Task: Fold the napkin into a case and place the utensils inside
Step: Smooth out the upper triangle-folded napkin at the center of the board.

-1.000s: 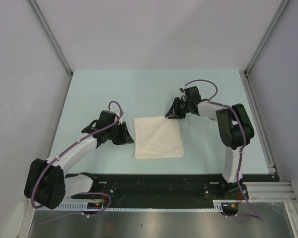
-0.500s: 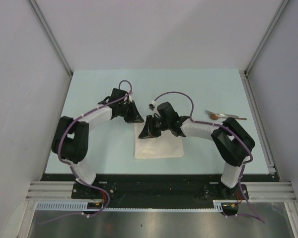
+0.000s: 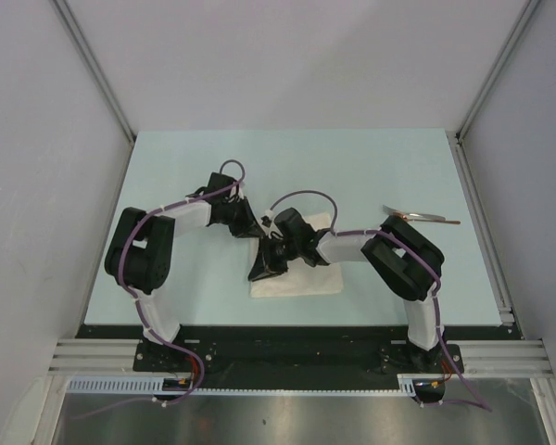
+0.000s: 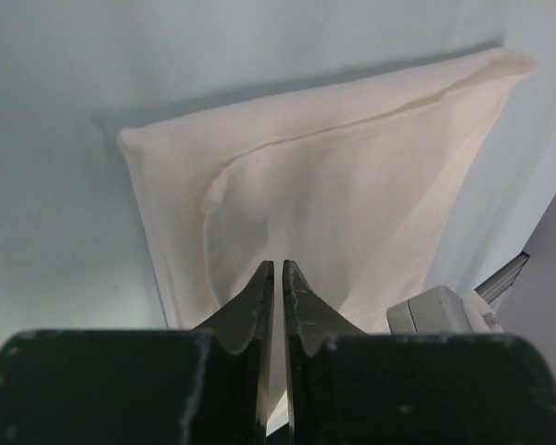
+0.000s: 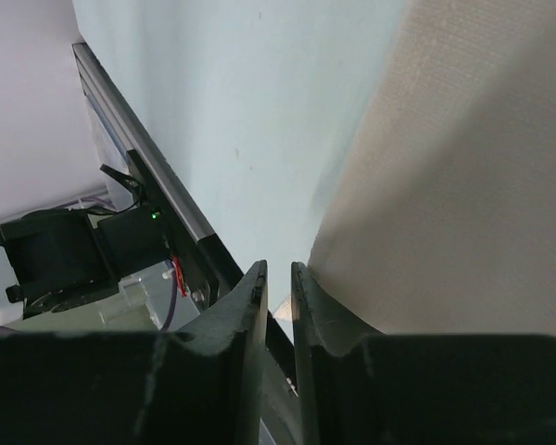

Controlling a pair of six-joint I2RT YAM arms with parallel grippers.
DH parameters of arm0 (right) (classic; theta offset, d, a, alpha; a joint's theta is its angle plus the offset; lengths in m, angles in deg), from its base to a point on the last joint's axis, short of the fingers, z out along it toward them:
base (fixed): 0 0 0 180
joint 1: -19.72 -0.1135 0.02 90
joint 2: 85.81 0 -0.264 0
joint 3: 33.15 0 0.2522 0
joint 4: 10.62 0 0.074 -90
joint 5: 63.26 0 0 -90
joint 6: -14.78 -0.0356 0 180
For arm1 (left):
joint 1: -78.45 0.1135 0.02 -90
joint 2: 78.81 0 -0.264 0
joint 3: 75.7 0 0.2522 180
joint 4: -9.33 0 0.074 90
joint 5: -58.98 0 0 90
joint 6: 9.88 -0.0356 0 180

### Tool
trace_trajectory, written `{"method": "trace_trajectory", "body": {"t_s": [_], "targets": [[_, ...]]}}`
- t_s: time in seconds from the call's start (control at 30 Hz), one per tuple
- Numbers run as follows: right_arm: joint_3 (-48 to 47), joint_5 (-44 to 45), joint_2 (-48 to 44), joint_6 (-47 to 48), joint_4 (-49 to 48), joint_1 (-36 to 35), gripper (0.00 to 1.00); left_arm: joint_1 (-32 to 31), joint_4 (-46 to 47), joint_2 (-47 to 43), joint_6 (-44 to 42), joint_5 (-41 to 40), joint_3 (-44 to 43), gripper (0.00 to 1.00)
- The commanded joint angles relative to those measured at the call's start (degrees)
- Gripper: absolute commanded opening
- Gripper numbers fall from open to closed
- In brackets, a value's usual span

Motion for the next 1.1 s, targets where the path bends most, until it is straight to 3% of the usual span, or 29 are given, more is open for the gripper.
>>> {"method": "trace_trajectory", "body": {"t_s": [0.0, 0.27, 0.57, 1.07], "targets": [[-1.51, -1.16, 0.75, 0.17, 0.02, -0.27, 0.21, 0.25, 2.32, 0.74, 1.24, 1.61, 0.98, 0.11], [2.71, 1.13, -1.63, 2.11, 2.14, -0.18, 0.21, 0.43, 2.32, 0.66, 1.07, 1.6, 0.63, 0.11], [-4.76, 4.91, -3.04, 5.09, 8.64, -2.73, 0.21, 0.51, -0.22, -4.0, -1.22, -0.86, -0.69, 0.14], [0.51, 5.08, -1.98, 2.9, 4.78, -5.72, 0.22, 0.78, 2.24, 0.39, 0.72, 0.9, 0.28, 0.14]]}}
